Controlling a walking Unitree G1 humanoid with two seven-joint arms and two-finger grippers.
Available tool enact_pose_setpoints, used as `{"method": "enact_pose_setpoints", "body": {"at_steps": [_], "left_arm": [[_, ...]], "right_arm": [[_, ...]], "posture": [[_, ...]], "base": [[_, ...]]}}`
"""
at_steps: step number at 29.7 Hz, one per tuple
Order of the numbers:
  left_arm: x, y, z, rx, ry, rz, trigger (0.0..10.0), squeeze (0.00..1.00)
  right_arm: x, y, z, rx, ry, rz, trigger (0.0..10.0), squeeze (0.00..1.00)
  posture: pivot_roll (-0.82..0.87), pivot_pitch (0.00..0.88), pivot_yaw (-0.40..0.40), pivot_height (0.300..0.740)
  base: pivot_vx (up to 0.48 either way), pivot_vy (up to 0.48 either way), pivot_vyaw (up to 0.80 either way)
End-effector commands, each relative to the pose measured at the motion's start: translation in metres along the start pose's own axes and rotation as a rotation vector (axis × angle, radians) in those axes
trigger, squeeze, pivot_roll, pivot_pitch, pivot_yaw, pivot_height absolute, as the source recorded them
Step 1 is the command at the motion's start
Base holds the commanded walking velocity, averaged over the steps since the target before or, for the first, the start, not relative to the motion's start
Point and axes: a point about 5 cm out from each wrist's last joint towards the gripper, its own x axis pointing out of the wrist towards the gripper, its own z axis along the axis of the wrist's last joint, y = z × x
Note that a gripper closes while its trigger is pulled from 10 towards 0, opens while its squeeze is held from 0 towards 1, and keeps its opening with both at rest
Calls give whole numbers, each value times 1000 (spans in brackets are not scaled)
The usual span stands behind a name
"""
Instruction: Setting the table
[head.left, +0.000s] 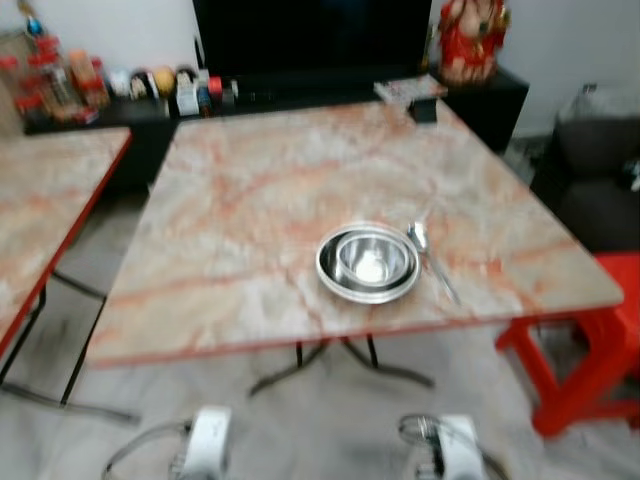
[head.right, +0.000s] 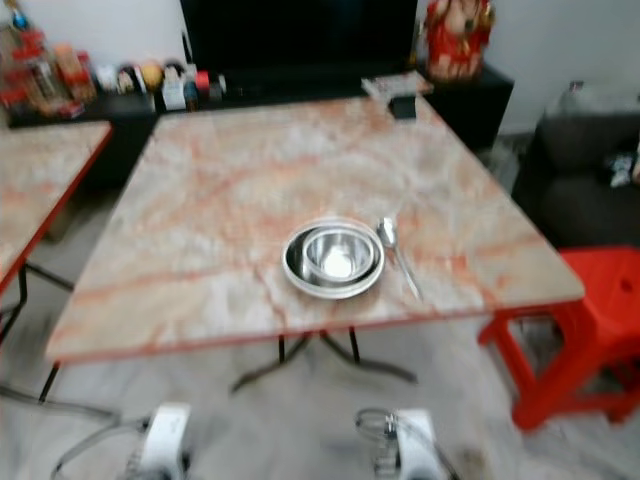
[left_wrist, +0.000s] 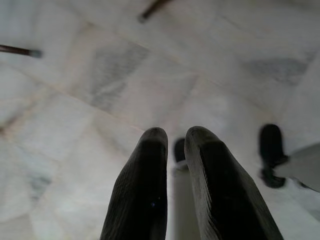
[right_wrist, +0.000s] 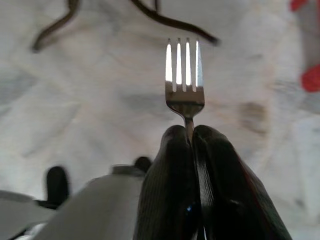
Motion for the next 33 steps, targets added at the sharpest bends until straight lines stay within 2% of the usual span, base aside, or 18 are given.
{"method": "enact_pose_setpoints", "body": {"at_steps": [1,6,10,13,33], "left_arm": [[-2,14,-7,7,25,37,10000,0],[-2,15,-8,23,29,42,10000,0],[-2,15,-8,25,31,47,10000,0],[-2,15,-9,28,33,48,10000,0],[-2,16,-10,36,34,43,10000,0]], "right_arm": [[1,10,3,12,-9,24,10000,0],[1,10,5,-8,-27,24,10000,0],[1,9,8,-2,-45,19,10000,0],[1,7,7,24,-41,12,10000,0],[1,6,5,1,-35,9,10000,0]], "posture": [[-102,0,21,740],[-103,0,21,740],[-103,0,19,740],[-102,0,19,740],[-103,0,18,740]], "base": [[0,0,0],[0,0,0],[0,0,664],[0,-244,223],[0,-261,0]]}}
